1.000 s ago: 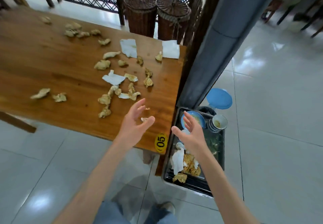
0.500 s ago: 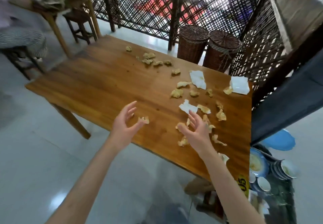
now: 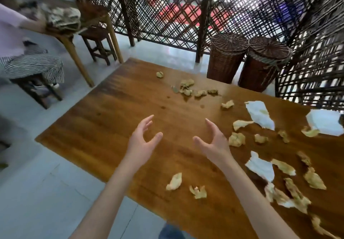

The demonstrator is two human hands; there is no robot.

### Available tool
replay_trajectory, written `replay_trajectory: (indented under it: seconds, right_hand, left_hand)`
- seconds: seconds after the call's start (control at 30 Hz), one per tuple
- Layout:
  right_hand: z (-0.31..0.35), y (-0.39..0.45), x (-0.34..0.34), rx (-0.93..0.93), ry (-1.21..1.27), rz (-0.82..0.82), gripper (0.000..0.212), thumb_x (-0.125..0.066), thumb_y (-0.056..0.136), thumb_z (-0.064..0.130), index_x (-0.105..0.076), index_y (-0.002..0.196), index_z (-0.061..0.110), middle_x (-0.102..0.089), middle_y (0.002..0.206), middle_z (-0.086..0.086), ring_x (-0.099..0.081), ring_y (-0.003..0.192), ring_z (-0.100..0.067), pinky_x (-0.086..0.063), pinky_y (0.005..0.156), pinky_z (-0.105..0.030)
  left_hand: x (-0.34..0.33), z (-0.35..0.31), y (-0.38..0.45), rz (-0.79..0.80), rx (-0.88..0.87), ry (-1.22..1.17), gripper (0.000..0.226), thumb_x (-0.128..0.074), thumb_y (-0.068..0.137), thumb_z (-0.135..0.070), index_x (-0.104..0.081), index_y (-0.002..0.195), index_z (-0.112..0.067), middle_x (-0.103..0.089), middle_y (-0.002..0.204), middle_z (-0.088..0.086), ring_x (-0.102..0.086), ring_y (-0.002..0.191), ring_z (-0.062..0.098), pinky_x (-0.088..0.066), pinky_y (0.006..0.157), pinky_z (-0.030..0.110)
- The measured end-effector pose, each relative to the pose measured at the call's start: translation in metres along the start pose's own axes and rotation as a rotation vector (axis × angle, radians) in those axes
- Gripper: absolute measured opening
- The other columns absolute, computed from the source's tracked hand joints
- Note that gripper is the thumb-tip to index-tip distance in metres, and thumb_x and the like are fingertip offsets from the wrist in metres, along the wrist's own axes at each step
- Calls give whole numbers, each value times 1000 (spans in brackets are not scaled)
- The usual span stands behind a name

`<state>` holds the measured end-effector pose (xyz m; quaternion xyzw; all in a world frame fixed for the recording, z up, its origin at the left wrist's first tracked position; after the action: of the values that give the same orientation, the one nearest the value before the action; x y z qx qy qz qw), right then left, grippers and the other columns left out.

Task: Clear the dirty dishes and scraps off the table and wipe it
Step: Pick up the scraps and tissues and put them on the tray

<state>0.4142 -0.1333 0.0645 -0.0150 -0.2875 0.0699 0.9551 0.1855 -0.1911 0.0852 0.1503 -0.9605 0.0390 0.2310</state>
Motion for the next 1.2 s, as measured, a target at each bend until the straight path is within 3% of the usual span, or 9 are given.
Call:
replay_trajectory:
  seconds: [0.1, 0.4, 0.6, 0.73, 1.0, 1.2]
  right_hand:
    - [13, 57, -31, -16, -13, 33, 78, -72, 79, 38, -31, 144, 24, -40, 146, 0, -43, 129, -21, -38, 103, -32]
    - [8, 203, -81, -73, -262, 7, 80, -69, 80, 42, -27, 146, 23, -23, 154, -4, -18, 141, -24, -24, 114, -42]
    - [-5, 272, -101, -166, -429, -44, 84, -67, 80, 48, -22, 148, 26, -10, 157, -6, -8, 143, -28, -21, 114, -48]
    - [-17, 315, -114, -257, -516, -71, 90, -68, 76, 52, -18, 148, 32, -5, 157, -6, -5, 143, -31, -18, 113, -51]
    - [-54, 371, -143, -518, -562, -31, 117, -71, 61, 68, 7, 145, 42, 24, 154, -7, 16, 141, -38, -9, 105, -67]
    - [-60, 384, -155, -517, -630, -73, 105, -57, 63, 79, 1, 144, 46, 19, 155, -7, 15, 141, -38, -7, 101, -72]
  left_hand:
    - [4, 11, 70, 25, -8, 90, 55, -66, 86, -32, -41, 134, -39, -46, 136, -11, -40, 120, 1, -35, 95, 23]
    - [-1, 67, 226, 110, 16, 178, 53, -65, 86, -35, -42, 134, -38, -45, 141, -6, -42, 128, 13, -38, 91, 26]
    - [-14, 98, 323, 156, -18, 305, 51, -65, 87, -30, -47, 134, -28, -46, 141, 0, -42, 130, 18, -38, 100, 32]
    - [-34, 115, 384, 228, -45, 380, 52, -63, 89, -27, -43, 137, -27, -33, 150, 5, -30, 138, 22, -33, 107, 37]
    - [-68, 128, 463, 270, -258, 558, 55, -60, 90, -15, -40, 141, -23, -21, 155, 11, -13, 144, 28, -18, 114, 40]
    - [-89, 131, 490, 372, -295, 567, 55, -58, 90, -10, -41, 142, -20, -30, 152, 8, -20, 141, 30, -17, 115, 37]
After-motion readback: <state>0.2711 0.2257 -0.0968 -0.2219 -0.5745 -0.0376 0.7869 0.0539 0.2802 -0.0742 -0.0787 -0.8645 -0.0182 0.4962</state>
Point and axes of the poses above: each hand's wrist, its own y-axis towards the middle knuckle, its own x-axis out of the back of the hand, z = x × y, the point moved 6 cm from there along y, towards the middle knuckle
